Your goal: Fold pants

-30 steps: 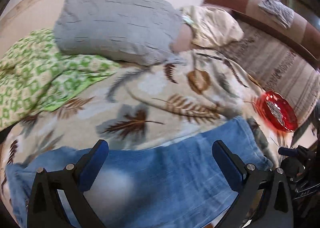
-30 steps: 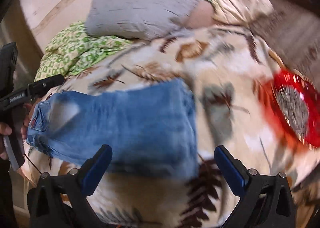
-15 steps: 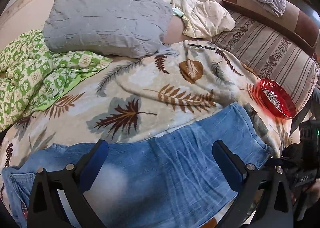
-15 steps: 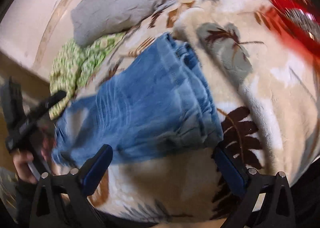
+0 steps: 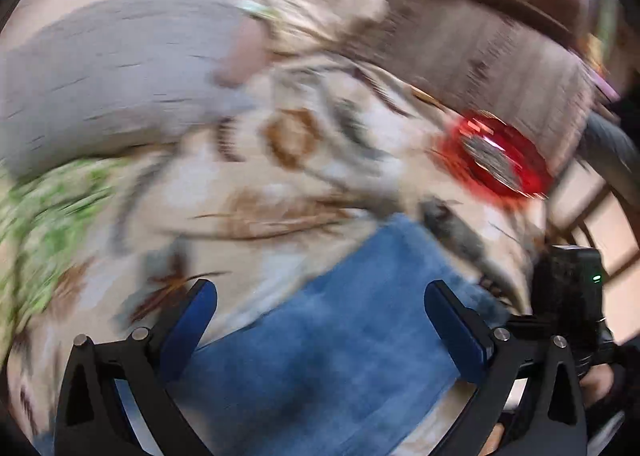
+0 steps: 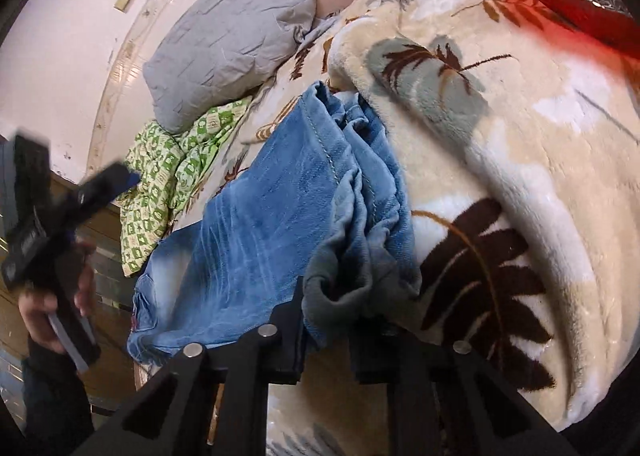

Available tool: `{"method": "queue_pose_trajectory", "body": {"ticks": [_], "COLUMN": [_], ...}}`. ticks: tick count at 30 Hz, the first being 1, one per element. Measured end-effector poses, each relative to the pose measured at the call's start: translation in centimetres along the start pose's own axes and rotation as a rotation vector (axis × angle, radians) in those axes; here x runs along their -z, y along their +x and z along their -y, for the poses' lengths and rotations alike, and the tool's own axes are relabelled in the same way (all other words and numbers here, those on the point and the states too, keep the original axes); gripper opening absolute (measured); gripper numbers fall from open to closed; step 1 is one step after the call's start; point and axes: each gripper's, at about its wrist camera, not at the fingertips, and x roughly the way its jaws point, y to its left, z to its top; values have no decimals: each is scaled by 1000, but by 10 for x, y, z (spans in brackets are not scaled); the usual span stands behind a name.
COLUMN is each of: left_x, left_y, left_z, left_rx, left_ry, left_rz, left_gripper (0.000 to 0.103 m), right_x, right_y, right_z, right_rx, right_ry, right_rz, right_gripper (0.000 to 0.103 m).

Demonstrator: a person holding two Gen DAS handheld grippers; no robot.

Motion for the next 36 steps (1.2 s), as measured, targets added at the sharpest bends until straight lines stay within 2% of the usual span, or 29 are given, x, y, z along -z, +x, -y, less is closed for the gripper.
{"method": "queue_pose_trajectory", "body": {"ticks": [1, 4, 9, 11, 14, 17, 18, 20, 22, 25, 28, 32, 36], "left_x": [-11, -30, -49, -56, -61, -60, -57, -54, -53, -49, -43, -43, -61], "left_y": [15, 46, 90, 110, 136, 161, 170, 173, 169, 159, 145, 114, 75], "left_z": [12, 42, 66, 65, 61, 58, 59, 62, 62, 65, 76, 75, 55], "left_rx": [53, 138, 223, 286, 370, 360, 358, 352, 349, 320, 262, 250, 239], "left_ry": [42, 151, 239, 252, 237, 232, 232, 249, 246, 260, 275, 231, 170], "left_rz": [-42, -115, -245, -303, -379, -465, -498, -498, -497, -463, -397, -303, -206], "left_gripper": [103, 103, 103, 103, 87, 76, 66, 60, 43, 30, 25, 22, 21], "right_x": [1, 3, 4, 5, 6, 8, 8, 9, 10, 10, 12, 10, -4], "right_y": [0, -1, -6, -7, -7, -7, -7, -7, -7, -8, -9, -16, -27], "right_z": [2, 6, 17, 21, 24, 25, 25, 25, 26, 24, 18, 7, -5], "right_rx": [-8, -22, -47, -58, -65, -66, -66, -64, -65, -57, -41, -9, -41], "right_ry": [2, -6, -11, -15, -27, -35, -38, -41, -39, -43, -52, -87, -100], "right_rz": [4, 13, 20, 23, 26, 29, 30, 29, 30, 33, 40, 66, 99], "right_gripper": [18, 15, 15, 15, 15, 15, 15, 15, 14, 14, 14, 13, 12]}}
